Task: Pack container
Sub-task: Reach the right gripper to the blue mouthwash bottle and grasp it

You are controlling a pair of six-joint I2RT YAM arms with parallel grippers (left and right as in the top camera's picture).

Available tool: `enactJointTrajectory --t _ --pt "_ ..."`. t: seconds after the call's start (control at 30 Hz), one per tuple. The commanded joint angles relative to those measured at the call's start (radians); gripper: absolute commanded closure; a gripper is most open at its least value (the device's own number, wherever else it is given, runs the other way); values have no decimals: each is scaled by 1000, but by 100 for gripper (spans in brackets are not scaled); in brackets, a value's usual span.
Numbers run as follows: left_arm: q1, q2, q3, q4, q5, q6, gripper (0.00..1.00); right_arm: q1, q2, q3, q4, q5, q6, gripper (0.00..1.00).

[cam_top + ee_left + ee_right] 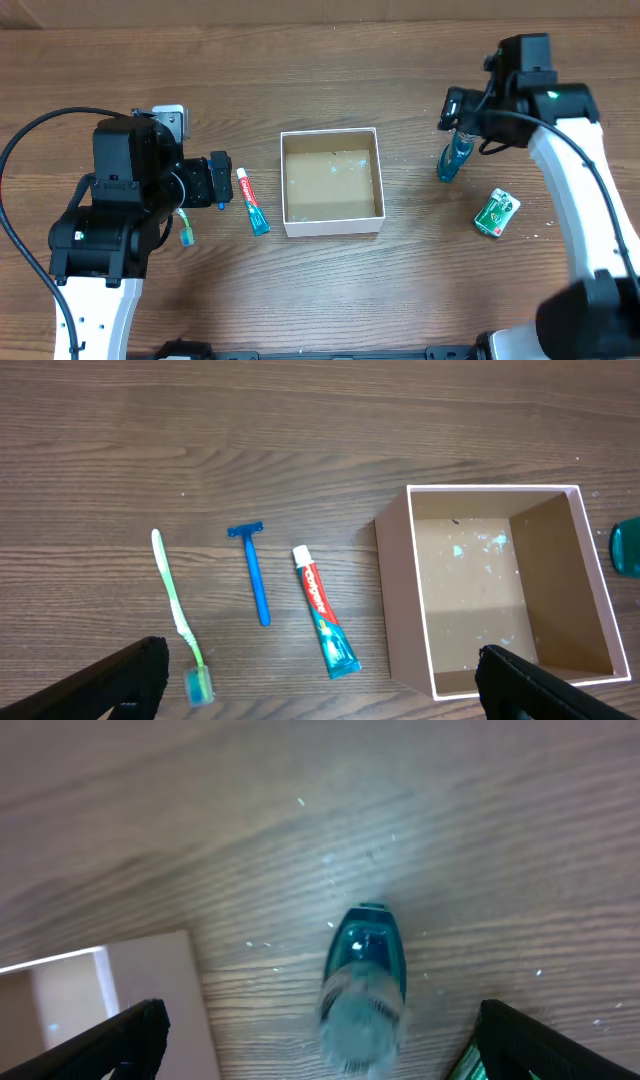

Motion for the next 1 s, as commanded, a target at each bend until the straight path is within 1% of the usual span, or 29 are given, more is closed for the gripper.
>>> enactJointTrajectory --t 0.0,0.2,0.33,0.43,0.53,0.6,0.73,0.97 --pt "5 -1 26 0 18 19 0 -8 69 24 0 15 34 0" --pt "5 -1 26 0 18 19 0 -8 158 24 5 15 34 0" --pt "5 -1 26 0 18 19 0 -8 163 24 18 15 34 0" --pt "5 -1 26 0 18 19 0 -8 163 24 21 15 34 10" --pt "5 -1 26 0 18 19 0 -8 163 24 20 15 34 27" --pt "5 -1 26 0 18 19 0 -8 163 24 19 15 34 34" --pt "5 -1 26 0 18 19 0 -8 163 24 8 16 34 39" --pt "5 -1 26 0 18 19 0 -8 163 24 -2 21 34 37"
